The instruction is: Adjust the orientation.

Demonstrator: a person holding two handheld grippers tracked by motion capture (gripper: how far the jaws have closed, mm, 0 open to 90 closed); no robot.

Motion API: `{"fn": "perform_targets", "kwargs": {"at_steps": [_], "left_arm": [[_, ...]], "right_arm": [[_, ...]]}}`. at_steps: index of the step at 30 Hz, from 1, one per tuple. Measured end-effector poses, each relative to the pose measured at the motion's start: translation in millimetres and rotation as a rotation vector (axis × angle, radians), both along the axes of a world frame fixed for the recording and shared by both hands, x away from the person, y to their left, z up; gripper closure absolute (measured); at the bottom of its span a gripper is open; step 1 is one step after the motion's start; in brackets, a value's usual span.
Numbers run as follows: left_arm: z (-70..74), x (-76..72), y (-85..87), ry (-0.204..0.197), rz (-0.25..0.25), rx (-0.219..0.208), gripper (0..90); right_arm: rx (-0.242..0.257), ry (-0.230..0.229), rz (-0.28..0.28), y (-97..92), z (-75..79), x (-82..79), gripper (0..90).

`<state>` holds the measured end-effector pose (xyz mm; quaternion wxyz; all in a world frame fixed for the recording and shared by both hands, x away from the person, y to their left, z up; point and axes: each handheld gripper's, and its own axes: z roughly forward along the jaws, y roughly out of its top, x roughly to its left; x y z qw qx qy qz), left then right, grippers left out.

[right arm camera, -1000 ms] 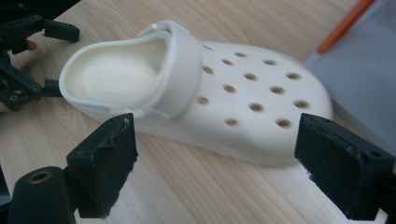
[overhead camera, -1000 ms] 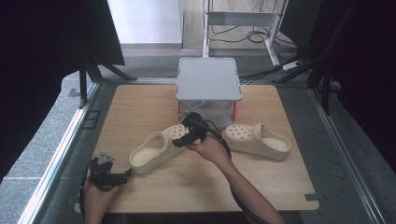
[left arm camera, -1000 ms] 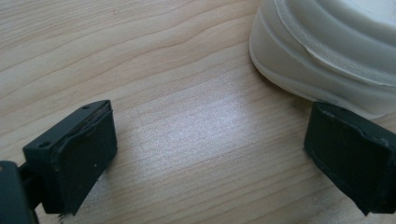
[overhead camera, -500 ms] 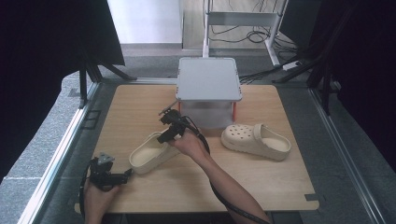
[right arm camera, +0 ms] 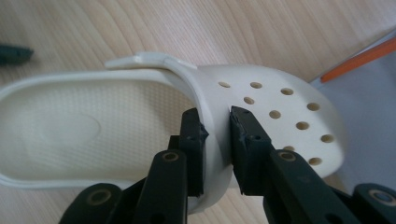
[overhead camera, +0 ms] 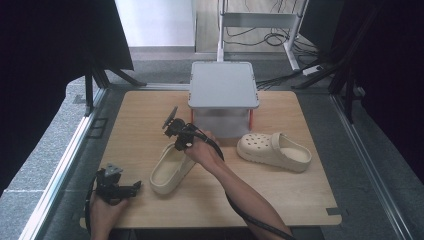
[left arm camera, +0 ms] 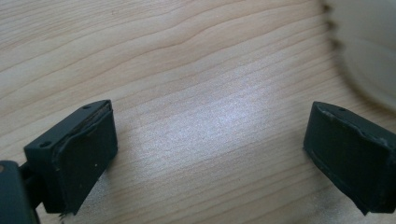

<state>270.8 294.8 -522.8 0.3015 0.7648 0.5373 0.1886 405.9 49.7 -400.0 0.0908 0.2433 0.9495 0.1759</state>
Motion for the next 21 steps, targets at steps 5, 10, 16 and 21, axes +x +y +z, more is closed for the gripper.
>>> {"fn": "perform_targets", "kwargs": {"at_steps": [5, 10, 16, 21], "left_arm": [[-0.1, 0.0, -0.2, -0.002, 0.002, -0.002, 2.6], [0.0, 0.0, -0.2, 0.0, 0.002, -0.002, 2.6], [0.0, 0.0, -0.2, -0.001, 0.002, -0.001, 2.6], [0.0, 0.0, -0.2, 0.0, 0.002, -0.001, 2.6]], "right_arm": [[-0.016, -0.082, 0.092, -12.4, 14.3, -4.6, 79.1], [-0.009, -0.129, 0.234, -25.5, 38.3, -17.8, 79.3], [-0.045, -0.216, 0.5, -39.1, 44.7, -37.0, 79.2], [-0.112, -0.225, 0.59, -53.8, 26.1, -37.8, 79.3]]}}
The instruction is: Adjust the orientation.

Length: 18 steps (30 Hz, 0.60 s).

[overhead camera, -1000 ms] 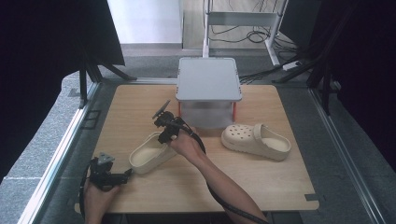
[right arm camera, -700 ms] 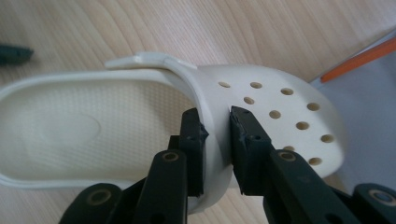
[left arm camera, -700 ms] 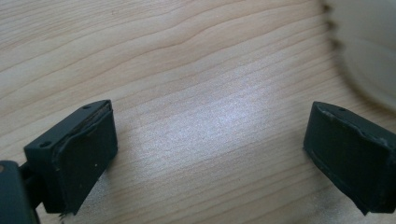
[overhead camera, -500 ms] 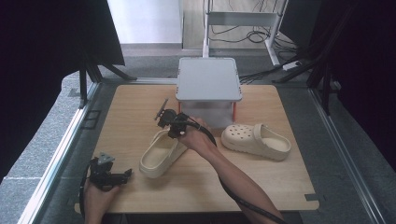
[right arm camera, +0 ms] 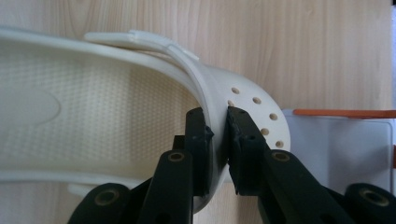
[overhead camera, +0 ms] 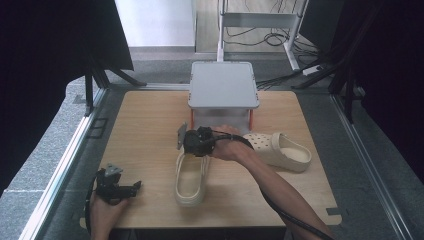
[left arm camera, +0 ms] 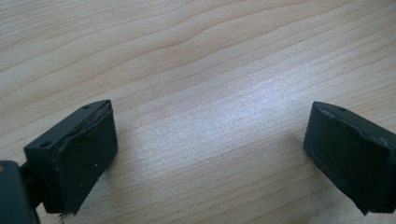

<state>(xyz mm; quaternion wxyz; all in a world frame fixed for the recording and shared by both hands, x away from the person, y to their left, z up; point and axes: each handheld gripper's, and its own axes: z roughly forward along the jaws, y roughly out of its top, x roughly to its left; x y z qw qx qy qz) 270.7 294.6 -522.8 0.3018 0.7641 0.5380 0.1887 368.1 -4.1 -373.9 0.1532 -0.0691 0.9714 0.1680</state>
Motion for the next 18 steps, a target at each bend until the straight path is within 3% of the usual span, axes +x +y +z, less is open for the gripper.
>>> {"fn": "perform_targets", "kwargs": {"at_steps": [4, 7, 9, 11, 13, 14, 18], "left_arm": [[-0.2, 0.0, 0.0, -0.002, 0.001, 0.0, 2.6], [-0.1, 0.0, -0.1, -0.002, 0.001, 0.0, 2.7], [-0.1, 0.0, -0.1, -0.001, 0.001, 0.0, 2.7], [-0.1, 0.0, -0.1, -0.001, 0.001, 0.0, 2.7], [-0.1, 0.0, -0.1, -0.002, 0.001, 0.0, 2.7], [-0.1, 0.0, -0.1, -0.002, 0.001, 0.0, 2.7], [0.0, 0.0, 0.1, 0.0, -0.002, 0.003, 2.7]], "right_arm": [[0.002, 0.04, 0.015, -9.7, -17.2, 2.5, 77.2], [0.001, 0.077, 0.007, -14.0, -20.2, 4.5, 71.4], [0.018, 0.09, -0.01, -16.4, -18.5, 5.8, 59.5], [0.065, 0.16, -0.054, -21.1, -11.7, 9.9, 45.3], [0.137, 0.169, -0.135, -29.4, -0.9, 12.7, 36.8], [0.168, 0.202, -0.188, -34.0, 2.7, 14.7, 32.1], [0.257, 0.254, -0.397, -55.0, 5.8, 10.7, 28.1]]}}
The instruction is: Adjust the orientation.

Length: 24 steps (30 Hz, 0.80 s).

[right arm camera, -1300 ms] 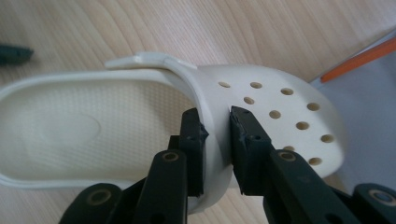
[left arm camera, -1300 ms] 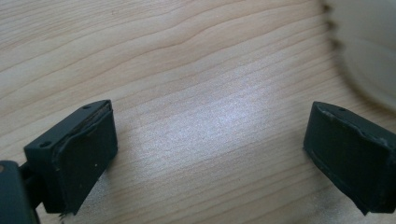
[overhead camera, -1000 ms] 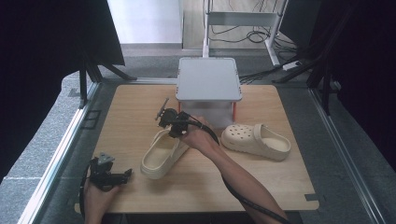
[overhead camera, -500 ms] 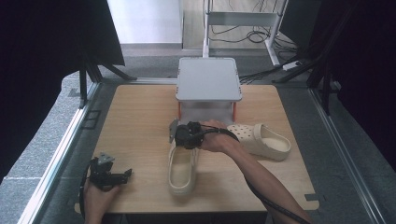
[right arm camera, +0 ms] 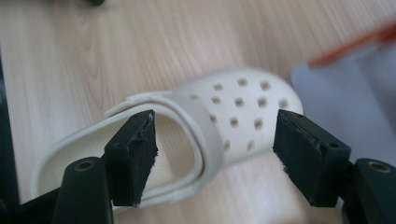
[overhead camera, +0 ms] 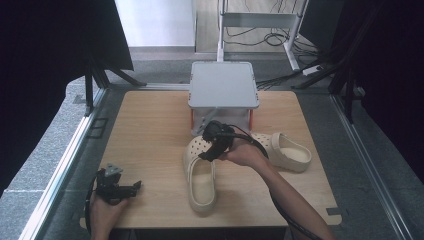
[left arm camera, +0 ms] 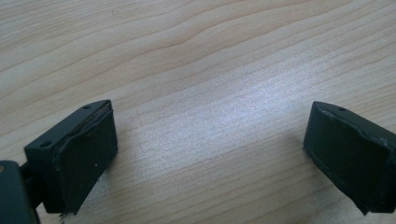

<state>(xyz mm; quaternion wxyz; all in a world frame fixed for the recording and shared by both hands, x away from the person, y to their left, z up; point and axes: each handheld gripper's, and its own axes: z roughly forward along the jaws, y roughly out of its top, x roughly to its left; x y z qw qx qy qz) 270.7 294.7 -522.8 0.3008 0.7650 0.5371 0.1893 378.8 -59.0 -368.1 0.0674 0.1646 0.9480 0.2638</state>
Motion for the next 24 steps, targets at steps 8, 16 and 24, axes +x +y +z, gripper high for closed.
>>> {"fn": "perform_targets", "kwargs": {"at_steps": [8, 16, 24], "left_arm": [[-0.1, -0.6, -0.7, 0.0, 0.006, -0.002, 2.9], [0.0, -0.8, -0.7, 0.0, 0.006, -0.001, 3.1], [0.0, -0.8, -0.8, 0.0, 0.005, -0.003, 3.0]], "right_arm": [[0.114, 0.236, -0.346, -24.9, -51.2, -4.3, 30.1], [0.058, 0.236, -0.453, -9.9, -72.3, -9.1, 54.9], [0.039, 0.127, -0.433, -18.3, -59.3, -11.3, 77.1]]}}
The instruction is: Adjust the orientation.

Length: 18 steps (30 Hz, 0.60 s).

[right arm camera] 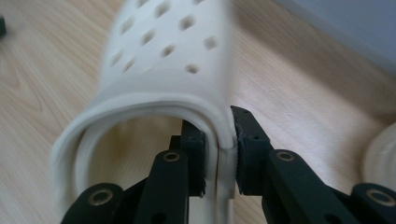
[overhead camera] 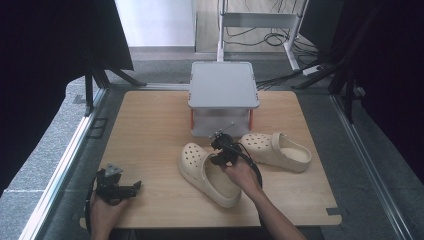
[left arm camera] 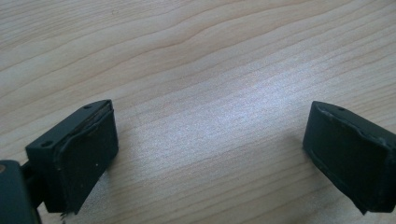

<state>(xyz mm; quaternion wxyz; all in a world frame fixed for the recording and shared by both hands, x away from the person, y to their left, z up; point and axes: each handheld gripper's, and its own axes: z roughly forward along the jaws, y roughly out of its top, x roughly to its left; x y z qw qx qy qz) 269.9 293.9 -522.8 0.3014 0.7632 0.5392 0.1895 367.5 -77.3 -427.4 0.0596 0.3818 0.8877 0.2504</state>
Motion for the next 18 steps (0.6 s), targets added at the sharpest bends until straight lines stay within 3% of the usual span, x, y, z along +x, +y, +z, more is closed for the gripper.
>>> {"fn": "perform_targets", "kwargs": {"at_steps": [3, 4, 7, 8, 13, 18], "left_arm": [[0.1, 0.1, 0.2, -0.001, -0.002, 0.004, 3.0], [0.1, 0.1, 0.2, -0.001, -0.002, 0.003, 3.1], [0.1, 0.1, 0.2, -0.001, -0.002, 0.003, 3.0], [0.1, 0.1, 0.2, 0.0, -0.002, 0.003, 3.0], [0.1, 0.1, 0.2, 0.0, -0.003, 0.003, 3.1], [0.0, 0.0, 0.0, 0.001, 0.0, 0.0, 3.0]], "right_arm": [[0.039, 0.005, 0.045, -4.7, 7.8, -1.1, 77.3], [0.069, -0.004, 0.092, -7.9, 19.0, -5.8, 77.1], [0.067, -0.036, 0.127, -9.2, 25.8, -10.3, 76.9], [0.091, -0.036, 0.19, -13.6, 31.6, -17.1, 76.9], [0.098, -0.017, 0.32, -17.7, 25.0, -32.4, 76.9], [0.064, -0.076, 0.424, -14.5, 8.2, -41.2, 76.4]]}}
